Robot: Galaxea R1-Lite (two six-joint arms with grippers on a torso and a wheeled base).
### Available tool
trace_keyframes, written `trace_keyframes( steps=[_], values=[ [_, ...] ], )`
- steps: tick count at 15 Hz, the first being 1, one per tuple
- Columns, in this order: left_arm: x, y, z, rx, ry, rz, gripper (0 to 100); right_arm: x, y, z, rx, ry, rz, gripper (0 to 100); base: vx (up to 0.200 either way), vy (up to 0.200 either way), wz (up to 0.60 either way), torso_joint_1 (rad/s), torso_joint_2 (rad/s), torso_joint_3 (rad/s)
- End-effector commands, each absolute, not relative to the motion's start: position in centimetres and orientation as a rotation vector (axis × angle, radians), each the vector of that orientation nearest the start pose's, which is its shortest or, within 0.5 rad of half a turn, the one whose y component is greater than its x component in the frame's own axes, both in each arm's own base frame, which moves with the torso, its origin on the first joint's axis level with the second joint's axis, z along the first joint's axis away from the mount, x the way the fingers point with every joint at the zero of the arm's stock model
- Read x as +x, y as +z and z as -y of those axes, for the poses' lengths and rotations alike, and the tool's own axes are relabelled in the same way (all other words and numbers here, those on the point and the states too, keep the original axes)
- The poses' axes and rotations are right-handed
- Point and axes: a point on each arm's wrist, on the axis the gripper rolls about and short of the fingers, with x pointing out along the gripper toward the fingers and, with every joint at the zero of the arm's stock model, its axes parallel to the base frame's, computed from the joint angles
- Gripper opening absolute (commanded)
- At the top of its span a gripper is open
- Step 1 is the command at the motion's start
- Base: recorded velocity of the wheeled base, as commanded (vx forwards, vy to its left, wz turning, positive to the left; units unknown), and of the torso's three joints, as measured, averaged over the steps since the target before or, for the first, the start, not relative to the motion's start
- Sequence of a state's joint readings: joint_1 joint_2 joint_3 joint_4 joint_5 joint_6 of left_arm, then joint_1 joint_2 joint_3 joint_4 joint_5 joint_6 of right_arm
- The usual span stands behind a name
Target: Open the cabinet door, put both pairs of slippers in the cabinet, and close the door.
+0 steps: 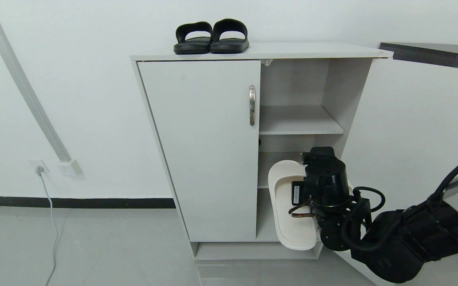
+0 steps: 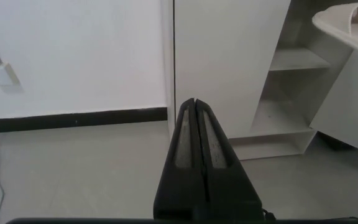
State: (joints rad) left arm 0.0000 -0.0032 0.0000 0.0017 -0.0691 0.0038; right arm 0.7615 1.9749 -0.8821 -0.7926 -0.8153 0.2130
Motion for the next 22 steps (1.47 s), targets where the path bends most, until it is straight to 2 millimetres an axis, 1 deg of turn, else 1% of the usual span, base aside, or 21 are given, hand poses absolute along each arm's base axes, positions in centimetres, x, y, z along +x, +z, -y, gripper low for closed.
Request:
trace_keyframes(
  steps=[1,4,6,7,10,13,18,20,22],
  values=[
    [-2.3,7.5,0.2,0.003,-0.069,-0.001,0,27.4,11.4,-23.7,-0.024,-0.079,-0.227,0,0.000,-0.200,0.00,0.007,0.01,0.007],
    [-2.3,7.5,0.2,0.003,-0.069,-0.001,0,27.3,11.3,-23.7,-0.028,-0.078,-0.232,0,0.000,-0.200,0.00,0.002,0.01,0.002],
    [-2.3,7.5,0.2,0.003,-0.069,-0.001,0,27.3,11.2,-23.7,-0.030,-0.078,-0.234,0,0.000,0.000,0.00,0.000,0.00,0.000],
    [-2.3,7.5,0.2,0.003,-0.069,-0.001,0,27.4,10.6,-23.8,-0.041,-0.075,-0.246,0,0.000,0.000,0.00,0.000,0.00,0.000],
    [-2.3,7.5,0.2,0.001,-0.067,-0.001,0,27.7,9.6,-24.5,-0.038,-0.062,-0.236,0,0.000,0.000,0.00,0.000,0.00,0.000],
    [-2.3,7.5,0.2,0.003,-0.069,-0.001,0,28.3,8.3,-25.1,-0.026,0.020,-0.254,0,0.000,0.000,0.00,0.000,0.00,0.000],
    [-2.3,7.5,0.2,0.003,-0.067,-0.001,0,30.2,5.7,-26.4,-0.035,0.050,-0.274,0,0.000,0.000,0.00,0.000,0.00,0.000],
    [-2.3,7.5,0.2,0.003,-0.067,-0.001,0,31.1,5.1,-27.0,-0.029,0.048,-0.269,0,0.000,0.000,0.00,0.000,0.00,0.000],
    [-2.3,7.5,0.2,0.003,-0.067,-0.001,0,31.5,4.6,-27.4,-0.034,0.059,-0.278,0,0.000,0.000,0.00,-0.007,0.00,-0.127]
  ],
)
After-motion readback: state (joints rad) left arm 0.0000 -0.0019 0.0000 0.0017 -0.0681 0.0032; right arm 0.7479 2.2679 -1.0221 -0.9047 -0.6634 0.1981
